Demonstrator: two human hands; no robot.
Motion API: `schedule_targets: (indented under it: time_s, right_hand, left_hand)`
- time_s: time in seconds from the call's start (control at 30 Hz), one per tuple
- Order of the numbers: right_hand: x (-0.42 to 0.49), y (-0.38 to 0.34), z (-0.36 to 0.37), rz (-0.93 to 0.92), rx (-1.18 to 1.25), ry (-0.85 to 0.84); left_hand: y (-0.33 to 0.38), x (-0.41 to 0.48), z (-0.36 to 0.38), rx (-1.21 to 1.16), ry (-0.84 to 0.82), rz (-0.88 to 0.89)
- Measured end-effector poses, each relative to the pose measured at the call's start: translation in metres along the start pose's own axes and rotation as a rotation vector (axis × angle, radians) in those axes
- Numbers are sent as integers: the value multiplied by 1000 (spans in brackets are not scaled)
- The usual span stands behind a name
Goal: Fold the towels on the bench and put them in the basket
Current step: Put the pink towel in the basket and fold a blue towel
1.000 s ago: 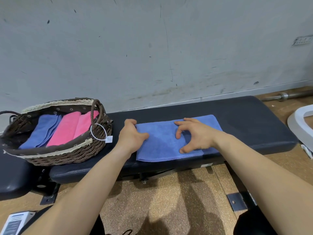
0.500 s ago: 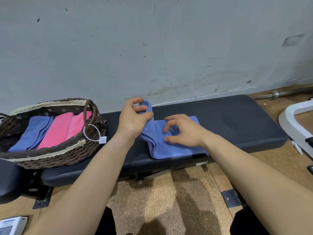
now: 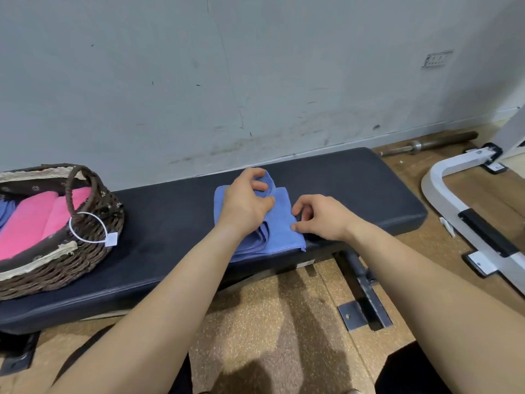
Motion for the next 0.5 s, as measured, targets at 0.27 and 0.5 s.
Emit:
schedule_targets:
  time_s: [0.27, 0.5]
  right_hand:
    - [-4, 6, 2, -16, 64, 7]
    - [-10, -8, -53, -24, 15, 463]
  left_hand:
    - [3, 1, 51, 171, -85, -9]
    - [17, 1, 10, 58, -12, 112]
Point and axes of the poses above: each hand's wrist, its own x-axis towards the middle knuckle, its own z-axis out of the palm, y = z × x, the point moved 9 cm from there along x, towards the middle knuckle, and after that the axes turned 8 degrees about -z, right-handed, at the moved point
